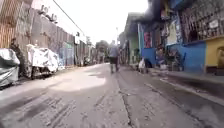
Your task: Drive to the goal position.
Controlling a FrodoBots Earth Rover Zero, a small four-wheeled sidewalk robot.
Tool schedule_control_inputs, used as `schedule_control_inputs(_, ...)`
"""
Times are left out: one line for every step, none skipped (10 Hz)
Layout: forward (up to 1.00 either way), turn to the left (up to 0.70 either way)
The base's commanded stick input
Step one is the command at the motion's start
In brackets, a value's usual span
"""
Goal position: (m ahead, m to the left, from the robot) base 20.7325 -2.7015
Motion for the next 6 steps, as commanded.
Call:
schedule_control_inputs(1.00,0.00)
schedule_control_inputs(1.00,0.00)
schedule_control_inputs(1.00,0.00)
schedule_control_inputs(1.00,0.00)
schedule_control_inputs(1.00,0.00)
schedule_control_inputs(1.00,0.00)
